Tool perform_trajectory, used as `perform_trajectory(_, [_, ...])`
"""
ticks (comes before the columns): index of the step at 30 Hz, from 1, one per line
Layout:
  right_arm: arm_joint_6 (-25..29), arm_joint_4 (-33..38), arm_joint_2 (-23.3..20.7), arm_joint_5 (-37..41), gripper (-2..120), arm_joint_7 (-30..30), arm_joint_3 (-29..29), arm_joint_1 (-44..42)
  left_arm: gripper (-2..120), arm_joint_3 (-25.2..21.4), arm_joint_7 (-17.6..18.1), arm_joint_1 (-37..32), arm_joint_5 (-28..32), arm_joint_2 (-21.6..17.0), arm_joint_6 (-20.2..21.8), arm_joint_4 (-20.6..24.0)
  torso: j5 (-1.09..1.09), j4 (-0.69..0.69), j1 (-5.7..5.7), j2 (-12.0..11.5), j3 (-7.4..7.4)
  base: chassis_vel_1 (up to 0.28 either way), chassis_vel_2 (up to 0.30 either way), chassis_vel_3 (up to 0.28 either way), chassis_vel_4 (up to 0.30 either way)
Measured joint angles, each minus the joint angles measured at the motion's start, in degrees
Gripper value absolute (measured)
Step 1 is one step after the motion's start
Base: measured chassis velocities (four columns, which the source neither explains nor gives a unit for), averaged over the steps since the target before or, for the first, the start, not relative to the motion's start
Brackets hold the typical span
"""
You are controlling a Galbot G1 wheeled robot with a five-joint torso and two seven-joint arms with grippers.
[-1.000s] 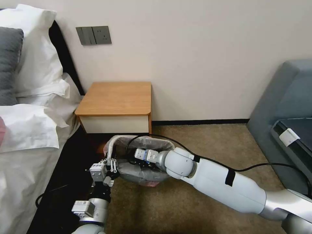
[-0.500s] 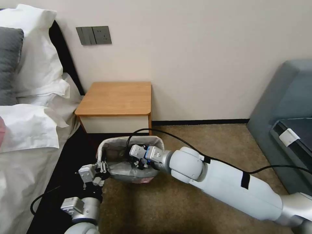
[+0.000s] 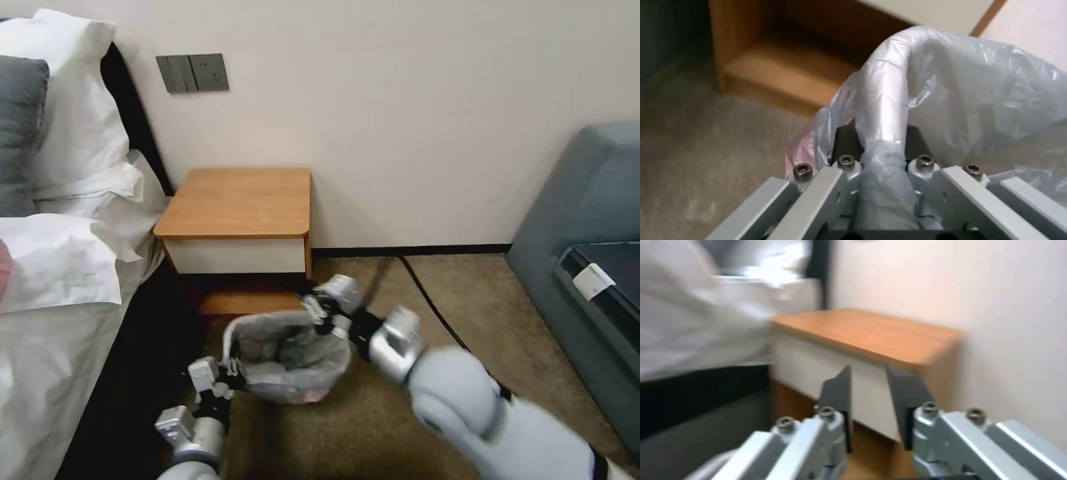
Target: Pick up the garbage bag from the table and place it over the trash can.
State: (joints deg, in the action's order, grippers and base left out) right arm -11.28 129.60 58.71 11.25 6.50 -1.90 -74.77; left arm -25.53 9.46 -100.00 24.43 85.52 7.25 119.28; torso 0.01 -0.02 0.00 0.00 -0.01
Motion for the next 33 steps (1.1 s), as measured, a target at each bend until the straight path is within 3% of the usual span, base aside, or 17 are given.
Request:
perform_trajectory(2, [1.86, 0.0, 1.22, -2.41, 28, 0.84, -1.75, -2.79, 9, 0.64, 0.67, -0.11, -0.12, 0.0, 0.16, -0.01, -0.01, -0.01, 0.0, 0.0, 0.0, 0.0, 0.0, 0.0, 0.0])
perform_trajectory(5, [7.62, -0.56, 5.88, -9.19, 43, 2.86, -7.01, -10.31, 9, 2.79, 2.56, -0.44, -0.96, 0.12, 0.43, -0.14, 0.0, 0.01, 0.0, 0.0, 0.0, 0.0, 0.0, 0.0, 0.0])
perform_trajectory(9, [10.3, -1.61, 8.65, -11.87, 57, 3.12, -10.11, -13.84, 9, 4.76, 4.3, -0.47, -1.89, 0.2, 0.45, -0.78, -0.01, 0.01, 0.0, 0.0, 0.0, 0.0, 0.0, 0.0, 0.0])
perform_trajectory(20, [12.97, -5.1, 11.66, -13.58, 95, 3.5, -10.48, -14.07, 9, 6.65, 5.95, 0.21, -3.54, -0.02, 0.59, -2.97, -0.01, 0.03, 0.0, 0.0, 0.01, 0.0, 0.0, 0.0, 0.0])
perform_trajectory(23, [12.98, -5.77, 11.66, -13.34, 99, 3.68, -10.23, -13.49, 21, 6.87, 6.26, 0.46, -4.8, -0.01, 0.47, -3.6, -0.01, 0.03, 0.0, 0.0, 0.01, 0.0, 0.0, 0.0, 0.0])
perform_trajectory(33, [13.44, -6.22, 11.91, -12.65, 100, 4.27, -10.75, -13.42, 55, 6.23, 6.44, 0.79, -10.75, -0.32, -2.38, -4.13, -0.04, 0.02, 0.0, 0.0, 0.01, 0.0, 0.0, 0.0, 0.0])
